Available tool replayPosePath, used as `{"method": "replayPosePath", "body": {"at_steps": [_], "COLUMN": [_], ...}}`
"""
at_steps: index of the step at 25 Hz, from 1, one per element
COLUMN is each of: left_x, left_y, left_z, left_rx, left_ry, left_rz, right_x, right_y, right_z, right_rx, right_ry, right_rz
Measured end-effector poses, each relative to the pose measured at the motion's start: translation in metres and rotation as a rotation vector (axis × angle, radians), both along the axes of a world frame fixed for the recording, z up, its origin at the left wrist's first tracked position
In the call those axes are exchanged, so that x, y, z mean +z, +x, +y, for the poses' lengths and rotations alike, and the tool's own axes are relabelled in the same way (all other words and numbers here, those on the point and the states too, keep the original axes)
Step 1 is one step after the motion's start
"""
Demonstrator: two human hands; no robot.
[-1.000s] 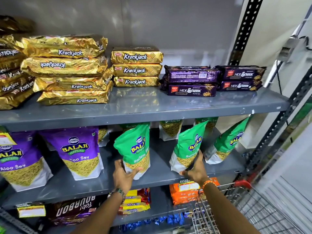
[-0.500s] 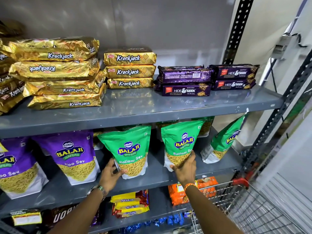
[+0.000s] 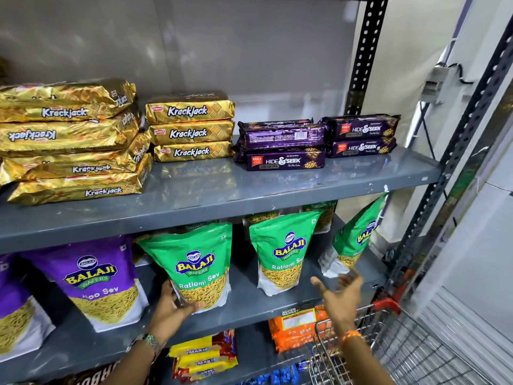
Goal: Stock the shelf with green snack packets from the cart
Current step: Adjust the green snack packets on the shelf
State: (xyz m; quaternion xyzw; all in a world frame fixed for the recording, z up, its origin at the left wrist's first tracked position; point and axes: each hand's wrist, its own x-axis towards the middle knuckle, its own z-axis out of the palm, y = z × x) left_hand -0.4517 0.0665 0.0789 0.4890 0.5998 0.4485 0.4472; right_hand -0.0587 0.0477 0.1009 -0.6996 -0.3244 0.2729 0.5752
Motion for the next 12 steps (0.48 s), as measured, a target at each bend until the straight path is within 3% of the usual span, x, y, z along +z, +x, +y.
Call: {"method": "replayPosePath", "body": {"at_steps": [2,8,12], "left_x": [-0.004,-0.016,-0.017], "left_y": [0.007,0.020,0.021], "left_z": [0.004,0.008,0.010], "left_rx": [0.095,0.176,0.179], "left_ry": [0.014,0.082,0.098], "left_rz": [-0.033,0.044,0.029], "right_x": [0.012,0.033,0.029], "right_y": [0.040,0.096,0.100], "right_z": [0.014,0.062,0.068], "right_rx": [-0.022,0.268,0.114], "right_ry": [-0.003,0.016,-0.035], "right_rz": [0.033,-0.040,-0.044]}}
